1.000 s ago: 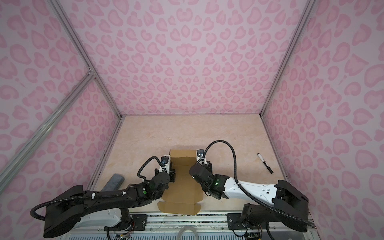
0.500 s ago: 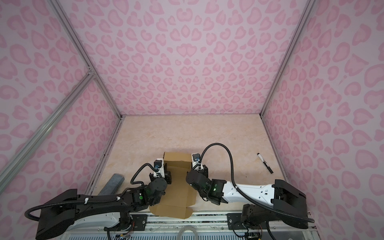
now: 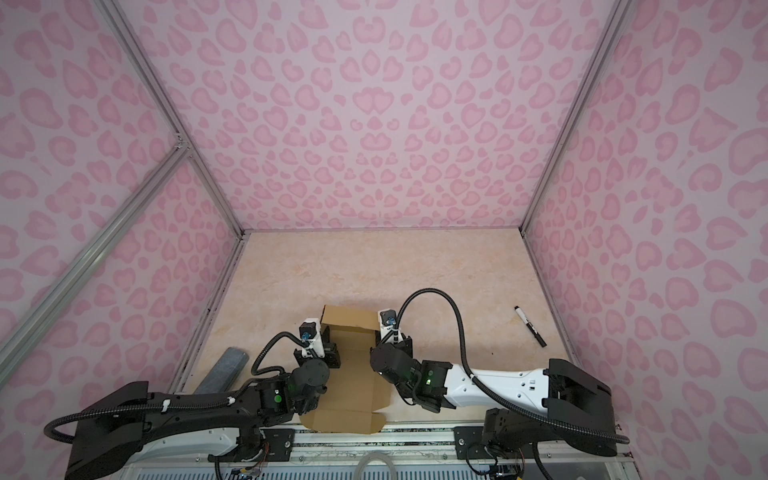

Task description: Fold the paper box

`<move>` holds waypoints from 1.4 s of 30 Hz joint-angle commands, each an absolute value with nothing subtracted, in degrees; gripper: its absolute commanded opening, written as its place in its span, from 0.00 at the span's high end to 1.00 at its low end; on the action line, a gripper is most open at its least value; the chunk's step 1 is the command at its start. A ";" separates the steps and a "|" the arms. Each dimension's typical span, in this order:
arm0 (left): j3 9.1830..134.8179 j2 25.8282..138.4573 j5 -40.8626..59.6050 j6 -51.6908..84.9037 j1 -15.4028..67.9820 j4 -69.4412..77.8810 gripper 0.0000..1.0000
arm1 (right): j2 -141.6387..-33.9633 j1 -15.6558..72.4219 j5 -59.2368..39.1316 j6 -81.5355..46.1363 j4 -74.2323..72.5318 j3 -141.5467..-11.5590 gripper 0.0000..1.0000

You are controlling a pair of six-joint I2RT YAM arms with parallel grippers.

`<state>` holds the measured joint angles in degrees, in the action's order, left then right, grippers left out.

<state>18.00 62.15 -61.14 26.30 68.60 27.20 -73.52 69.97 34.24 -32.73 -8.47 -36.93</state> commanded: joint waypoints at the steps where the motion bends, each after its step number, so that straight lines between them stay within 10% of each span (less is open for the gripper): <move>1: 17.85 61.14 -59.70 28.10 68.68 33.35 0.97 | -74.04 70.26 30.64 -32.67 -11.09 -36.89 0.76; 11: 17.94 61.27 -58.81 28.30 68.76 33.45 0.97 | -73.75 70.31 32.90 -32.69 -10.83 -36.38 0.71; 27: 23.42 62.83 -60.17 29.01 72.38 29.11 0.97 | -73.33 66.89 36.73 -36.83 -4.59 -37.56 0.99; 42: 27.66 67.32 -61.47 33.16 73.82 23.38 0.97 | -74.00 66.73 36.76 -41.54 6.50 -43.40 1.00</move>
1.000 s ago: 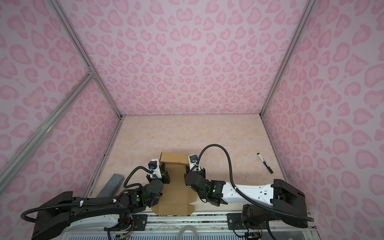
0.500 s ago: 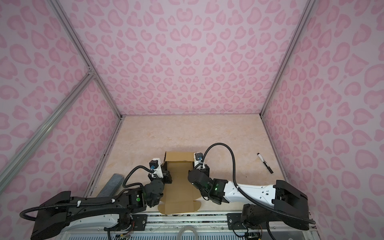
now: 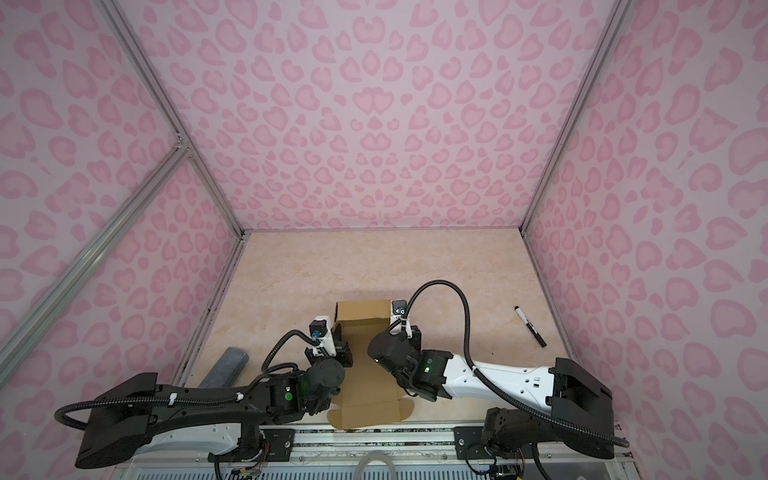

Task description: Fold the paper box

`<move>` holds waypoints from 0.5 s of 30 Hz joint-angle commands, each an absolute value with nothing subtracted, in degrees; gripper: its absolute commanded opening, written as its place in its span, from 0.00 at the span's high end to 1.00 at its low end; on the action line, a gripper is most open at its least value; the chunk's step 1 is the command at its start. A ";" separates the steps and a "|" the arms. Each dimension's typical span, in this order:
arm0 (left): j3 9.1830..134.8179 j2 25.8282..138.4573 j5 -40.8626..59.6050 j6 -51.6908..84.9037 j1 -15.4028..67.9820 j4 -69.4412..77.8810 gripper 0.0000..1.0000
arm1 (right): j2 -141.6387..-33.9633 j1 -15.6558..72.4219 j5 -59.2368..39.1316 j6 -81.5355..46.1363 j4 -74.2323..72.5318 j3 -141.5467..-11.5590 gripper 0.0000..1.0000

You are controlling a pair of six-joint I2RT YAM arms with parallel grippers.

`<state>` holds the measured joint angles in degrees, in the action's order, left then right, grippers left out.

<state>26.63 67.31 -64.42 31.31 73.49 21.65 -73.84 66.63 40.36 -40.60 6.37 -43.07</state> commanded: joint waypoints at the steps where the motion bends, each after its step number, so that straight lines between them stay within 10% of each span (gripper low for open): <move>1: 27.73 67.24 -61.52 33.31 73.77 22.99 0.97 | -74.00 66.79 36.56 -41.70 6.41 -43.42 1.00; 15: 27.99 66.46 -61.96 34.12 73.78 20.45 0.97 | -74.62 66.82 36.40 -42.96 7.34 -44.47 0.78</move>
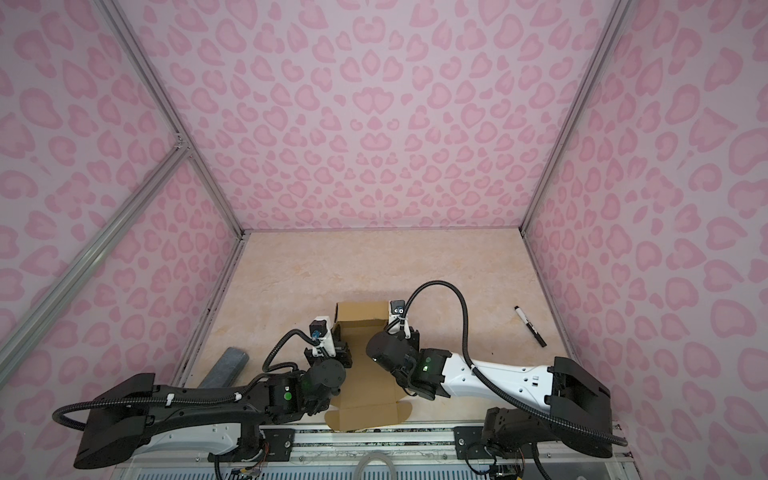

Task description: Fold the paper box

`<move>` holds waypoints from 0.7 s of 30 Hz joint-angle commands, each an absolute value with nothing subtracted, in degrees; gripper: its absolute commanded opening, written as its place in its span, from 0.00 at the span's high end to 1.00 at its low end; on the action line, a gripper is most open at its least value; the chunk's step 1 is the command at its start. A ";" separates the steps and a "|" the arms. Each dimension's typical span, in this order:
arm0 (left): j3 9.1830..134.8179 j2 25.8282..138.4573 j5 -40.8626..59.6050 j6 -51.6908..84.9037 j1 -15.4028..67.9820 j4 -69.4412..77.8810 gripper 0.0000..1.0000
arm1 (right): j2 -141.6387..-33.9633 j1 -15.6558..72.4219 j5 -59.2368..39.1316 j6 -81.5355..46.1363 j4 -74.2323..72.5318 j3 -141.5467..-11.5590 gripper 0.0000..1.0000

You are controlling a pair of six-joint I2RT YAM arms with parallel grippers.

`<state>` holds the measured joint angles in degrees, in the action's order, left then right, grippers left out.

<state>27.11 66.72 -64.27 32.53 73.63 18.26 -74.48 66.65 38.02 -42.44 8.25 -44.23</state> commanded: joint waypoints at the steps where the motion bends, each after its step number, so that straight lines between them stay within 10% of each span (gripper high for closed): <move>1: 28.04 66.53 -61.96 34.16 73.78 20.37 0.97 | -74.58 66.80 36.48 -42.89 7.28 -44.25 0.78; 7: 28.11 66.54 -61.79 34.45 73.79 20.12 0.97 | -74.19 66.11 38.10 -43.65 7.96 -43.35 1.00; 21: 30.84 68.97 -61.52 36.19 73.80 16.66 0.97 | -78.44 63.30 35.95 -49.14 21.83 -50.70 1.00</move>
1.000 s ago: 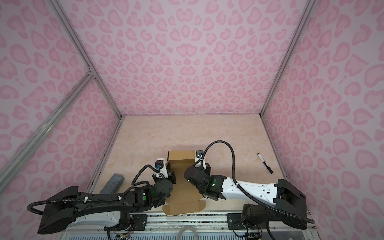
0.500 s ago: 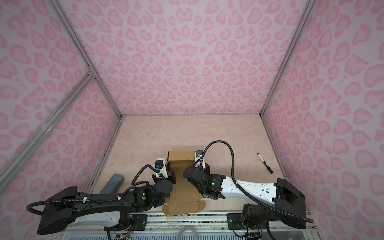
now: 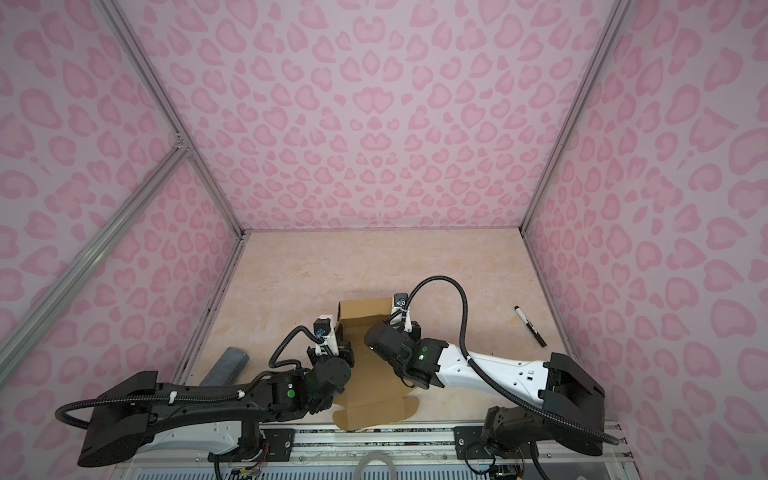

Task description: Fold the paper box

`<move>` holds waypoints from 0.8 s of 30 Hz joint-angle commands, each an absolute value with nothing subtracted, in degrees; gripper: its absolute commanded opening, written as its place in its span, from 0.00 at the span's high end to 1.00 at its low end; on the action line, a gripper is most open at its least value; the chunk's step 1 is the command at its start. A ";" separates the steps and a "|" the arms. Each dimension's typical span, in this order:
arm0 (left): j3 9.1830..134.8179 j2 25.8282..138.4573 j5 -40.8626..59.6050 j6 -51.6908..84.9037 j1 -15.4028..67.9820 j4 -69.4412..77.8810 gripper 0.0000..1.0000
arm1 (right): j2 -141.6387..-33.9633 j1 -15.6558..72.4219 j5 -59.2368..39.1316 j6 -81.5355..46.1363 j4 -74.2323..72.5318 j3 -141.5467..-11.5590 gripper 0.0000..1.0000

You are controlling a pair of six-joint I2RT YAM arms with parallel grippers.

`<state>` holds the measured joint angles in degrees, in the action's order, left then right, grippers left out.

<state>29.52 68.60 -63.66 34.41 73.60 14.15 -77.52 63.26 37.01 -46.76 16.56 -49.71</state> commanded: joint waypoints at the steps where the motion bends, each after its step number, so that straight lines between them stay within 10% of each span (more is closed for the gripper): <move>1: 30.91 69.15 -61.52 36.37 73.74 16.36 0.97 | -78.44 63.28 35.95 -49.85 22.41 -50.80 1.00; 19: 32.59 69.95 -62.47 39.18 73.50 11.75 0.97 | -77.82 63.22 33.73 -51.48 20.76 -50.06 1.00; 24: 32.60 70.00 -62.23 39.87 73.35 11.25 0.96 | -76.68 63.20 33.44 -51.50 19.90 -49.18 0.85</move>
